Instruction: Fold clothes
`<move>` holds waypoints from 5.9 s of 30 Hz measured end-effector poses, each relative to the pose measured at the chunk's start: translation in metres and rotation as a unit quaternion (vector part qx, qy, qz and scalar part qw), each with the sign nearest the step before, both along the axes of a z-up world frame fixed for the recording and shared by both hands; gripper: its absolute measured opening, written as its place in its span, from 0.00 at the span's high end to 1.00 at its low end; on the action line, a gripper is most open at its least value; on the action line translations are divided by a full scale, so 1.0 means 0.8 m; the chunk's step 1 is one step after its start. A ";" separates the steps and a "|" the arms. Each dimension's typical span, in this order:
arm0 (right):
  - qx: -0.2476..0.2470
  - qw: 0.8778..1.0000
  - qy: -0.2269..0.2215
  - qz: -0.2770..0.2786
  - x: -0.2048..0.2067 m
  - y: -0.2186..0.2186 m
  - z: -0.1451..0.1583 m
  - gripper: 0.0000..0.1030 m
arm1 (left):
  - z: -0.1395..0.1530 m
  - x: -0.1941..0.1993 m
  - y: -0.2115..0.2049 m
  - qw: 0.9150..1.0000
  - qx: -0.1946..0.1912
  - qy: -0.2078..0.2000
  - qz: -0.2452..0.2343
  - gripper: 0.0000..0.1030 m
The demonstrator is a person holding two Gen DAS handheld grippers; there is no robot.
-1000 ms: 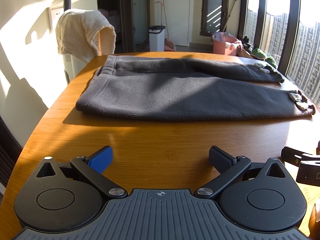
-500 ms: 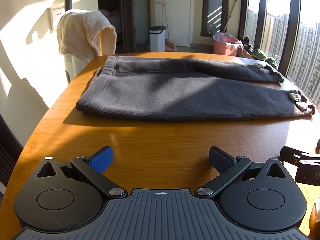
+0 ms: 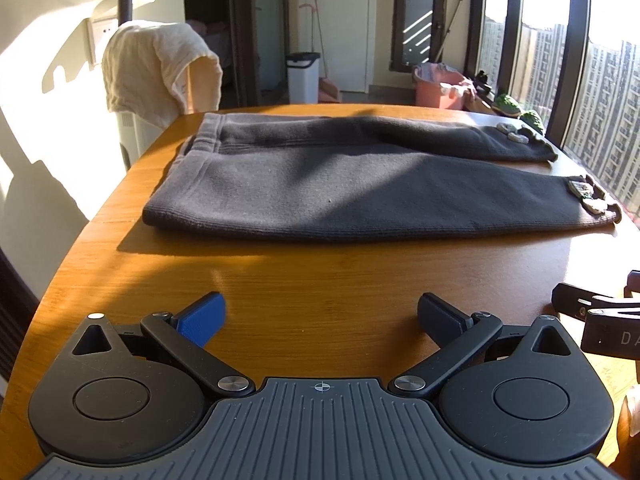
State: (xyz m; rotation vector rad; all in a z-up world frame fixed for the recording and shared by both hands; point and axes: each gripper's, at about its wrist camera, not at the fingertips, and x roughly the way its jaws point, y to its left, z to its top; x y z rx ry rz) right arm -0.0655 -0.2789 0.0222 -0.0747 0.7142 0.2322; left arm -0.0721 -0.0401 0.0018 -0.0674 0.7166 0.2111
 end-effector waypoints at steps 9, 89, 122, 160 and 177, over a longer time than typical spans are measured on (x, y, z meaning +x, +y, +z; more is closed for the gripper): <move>0.001 1.000 0.000 0.001 0.004 0.000 0.000 0.00 | -0.001 0.003 0.001 1.000 0.001 0.000 -0.002 0.00; -0.004 0.999 0.019 0.034 0.060 0.009 0.002 0.00 | 0.002 0.036 0.012 0.997 0.001 0.004 0.080 0.00; 0.066 0.987 0.025 0.146 0.112 -0.045 0.009 0.57 | 0.010 0.096 0.070 0.990 -0.103 0.010 -0.097 0.00; 0.155 0.984 -0.069 0.045 0.196 -0.136 0.101 0.93 | 0.087 0.125 0.177 0.995 -0.063 -0.081 -0.020 0.60; 0.158 0.987 -0.040 0.009 0.068 -0.213 0.039 0.54 | 0.083 -0.106 0.136 0.987 -0.096 -0.124 -0.024 0.19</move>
